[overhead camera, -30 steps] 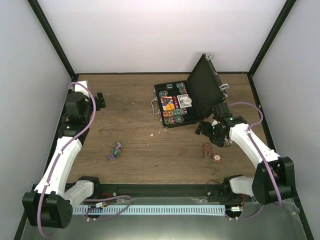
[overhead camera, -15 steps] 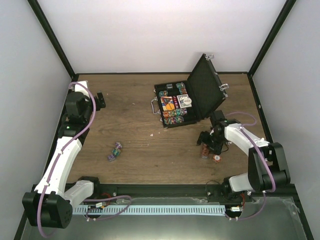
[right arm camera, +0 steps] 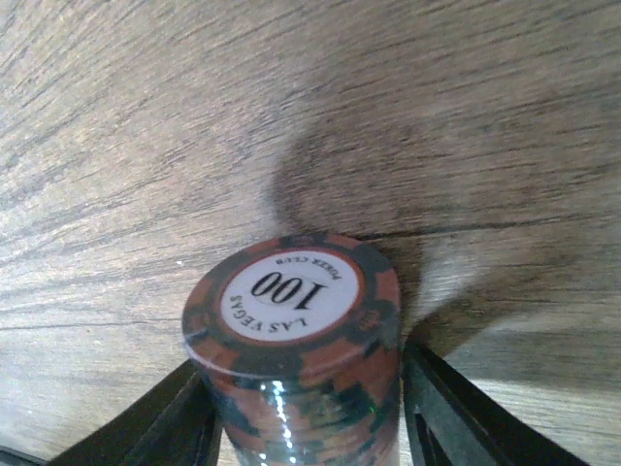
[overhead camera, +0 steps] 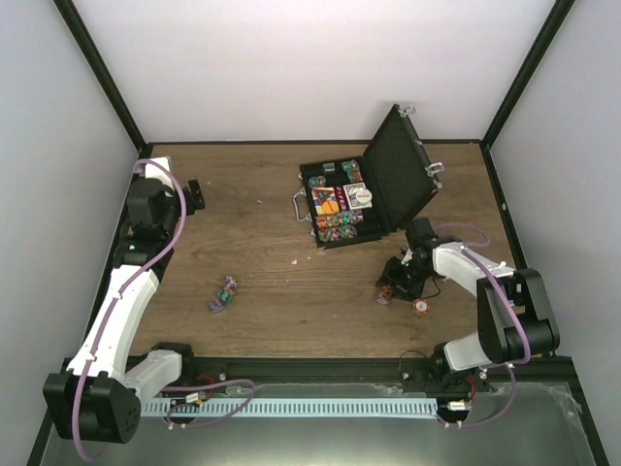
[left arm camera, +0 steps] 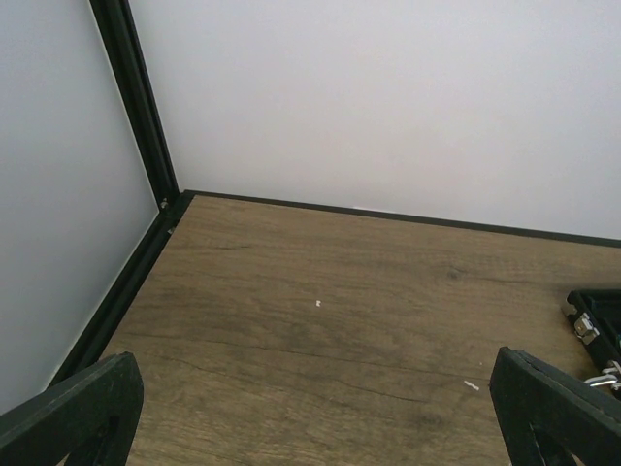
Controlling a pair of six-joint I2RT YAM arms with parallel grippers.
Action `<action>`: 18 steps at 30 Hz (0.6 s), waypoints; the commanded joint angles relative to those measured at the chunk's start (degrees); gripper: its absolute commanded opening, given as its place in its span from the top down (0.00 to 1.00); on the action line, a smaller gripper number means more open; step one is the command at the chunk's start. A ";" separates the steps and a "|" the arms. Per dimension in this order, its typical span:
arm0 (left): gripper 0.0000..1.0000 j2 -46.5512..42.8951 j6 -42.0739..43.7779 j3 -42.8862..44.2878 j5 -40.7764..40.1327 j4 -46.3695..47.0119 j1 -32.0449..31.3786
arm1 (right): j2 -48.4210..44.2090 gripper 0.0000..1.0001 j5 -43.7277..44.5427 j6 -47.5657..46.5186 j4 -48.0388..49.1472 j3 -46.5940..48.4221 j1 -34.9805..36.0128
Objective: Pack up texas hold em set
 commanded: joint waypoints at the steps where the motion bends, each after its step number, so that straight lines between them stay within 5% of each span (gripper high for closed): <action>1: 0.00 -0.10 -0.50 -0.24 -0.21 -0.01 0.09 | 0.10 0.52 -1.90 0.07 1.96 -1.42 -0.06; 9: 0.00 -0.14 -0.52 -0.21 -0.31 -0.01 0.12 | -2.43 0.63 -3.71 2.91 4.47 -0.97 -0.06; 18: 0.00 -0.10 -0.50 -0.30 -0.13 0.08 0.08 | -6.46 0.68 -4.01 21.02 22.98 -0.68 1.91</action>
